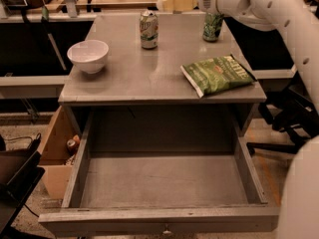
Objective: Place 7up can into top drawer
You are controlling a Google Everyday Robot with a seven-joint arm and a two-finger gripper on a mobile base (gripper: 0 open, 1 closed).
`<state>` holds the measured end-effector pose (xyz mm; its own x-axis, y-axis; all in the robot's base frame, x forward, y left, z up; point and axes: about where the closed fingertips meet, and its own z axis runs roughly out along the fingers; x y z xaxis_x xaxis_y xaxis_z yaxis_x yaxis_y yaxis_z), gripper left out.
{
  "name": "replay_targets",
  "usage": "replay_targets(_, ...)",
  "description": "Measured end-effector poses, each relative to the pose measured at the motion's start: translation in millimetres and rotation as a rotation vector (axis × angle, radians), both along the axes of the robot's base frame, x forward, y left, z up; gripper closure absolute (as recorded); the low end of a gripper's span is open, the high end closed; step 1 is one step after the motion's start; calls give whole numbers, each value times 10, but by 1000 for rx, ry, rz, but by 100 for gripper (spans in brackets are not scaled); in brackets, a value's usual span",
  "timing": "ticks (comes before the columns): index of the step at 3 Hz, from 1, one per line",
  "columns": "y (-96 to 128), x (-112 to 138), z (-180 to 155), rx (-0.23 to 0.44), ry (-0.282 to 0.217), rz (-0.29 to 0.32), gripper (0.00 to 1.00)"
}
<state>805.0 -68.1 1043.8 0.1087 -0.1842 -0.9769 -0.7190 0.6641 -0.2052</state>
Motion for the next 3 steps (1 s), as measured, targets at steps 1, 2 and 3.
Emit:
replay_targets(1, 192, 334, -272, 16, 61, 2, 0)
replay_targets(2, 341, 505, -443, 26, 93, 12, 0)
replay_targets(3, 556, 682, -658, 32, 116, 26, 0)
